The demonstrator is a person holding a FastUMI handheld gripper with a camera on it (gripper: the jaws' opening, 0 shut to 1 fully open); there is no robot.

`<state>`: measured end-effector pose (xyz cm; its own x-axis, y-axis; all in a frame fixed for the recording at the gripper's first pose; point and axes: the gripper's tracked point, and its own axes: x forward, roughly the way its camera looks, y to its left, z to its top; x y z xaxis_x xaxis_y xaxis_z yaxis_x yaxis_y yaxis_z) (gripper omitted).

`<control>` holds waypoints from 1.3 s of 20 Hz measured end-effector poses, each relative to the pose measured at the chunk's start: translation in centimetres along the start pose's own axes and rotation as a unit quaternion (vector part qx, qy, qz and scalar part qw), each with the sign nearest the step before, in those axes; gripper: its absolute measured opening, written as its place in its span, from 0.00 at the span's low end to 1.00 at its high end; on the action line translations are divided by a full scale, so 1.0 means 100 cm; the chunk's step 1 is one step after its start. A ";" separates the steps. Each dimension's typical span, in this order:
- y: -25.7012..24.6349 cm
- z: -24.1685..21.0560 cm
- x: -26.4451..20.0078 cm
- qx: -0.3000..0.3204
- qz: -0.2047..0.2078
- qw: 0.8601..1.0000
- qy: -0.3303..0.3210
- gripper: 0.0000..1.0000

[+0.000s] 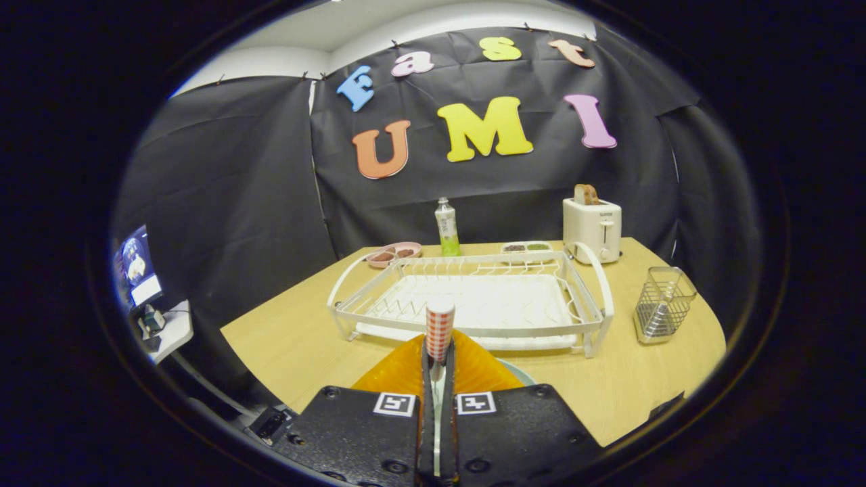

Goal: Take the plate from the dish rack, then take the spoon from the basket and place it into the plate.

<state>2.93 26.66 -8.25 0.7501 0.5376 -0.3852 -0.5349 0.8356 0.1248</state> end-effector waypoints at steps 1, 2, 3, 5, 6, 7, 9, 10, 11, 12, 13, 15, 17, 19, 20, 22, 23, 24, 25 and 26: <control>0.001 -0.002 0.001 0.000 0.000 1.000 0.002 0.09; 0.001 -0.003 0.002 -0.005 -0.003 1.000 0.003 0.09; -0.001 -0.003 0.003 -0.015 -0.009 1.000 0.004 0.10; 0.001 -0.006 0.006 -0.029 -0.012 0.999 0.009 0.11; 0.004 -0.007 0.007 -0.028 -0.007 1.000 0.010 0.11; 0.005 -0.006 0.007 -0.026 -0.005 1.000 0.011 0.12; 0.003 -0.006 0.008 -0.026 -0.009 1.000 0.012 0.14; 0.001 -0.004 0.008 -0.028 -0.014 0.999 0.011 0.15; -0.001 -0.004 0.007 -0.033 -0.020 0.999 0.010 0.17; -0.005 -0.003 0.009 -0.039 -0.030 0.999 0.008 0.18; -0.009 -0.002 0.008 -0.042 -0.037 0.998 0.006 0.21; -0.014 0.002 0.008 -0.044 -0.048 0.998 0.001 0.27; -0.019 0.007 0.006 -0.046 -0.060 0.997 -0.007 0.46; -0.025 0.013 0.002 -0.053 -0.075 0.996 -0.018 0.62; -0.029 0.017 0.001 -0.057 -0.084 0.995 -0.026 0.64; -0.033 0.022 -0.004 -0.065 -0.097 0.992 -0.039 0.77; -0.034 0.025 -0.005 -0.068 -0.102 0.991 -0.047 0.84; -0.034 0.029 -0.008 -0.071 -0.107 0.990 -0.056 0.88; -0.035 0.032 -0.010 -0.072 -0.111 0.989 -0.064 0.94; -0.036 0.036 -0.013 -0.072 -0.116 0.988 -0.074 0.98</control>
<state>5.29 23.38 -4.90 0.9017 0.3530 -0.2496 -0.3837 0.9195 -0.0858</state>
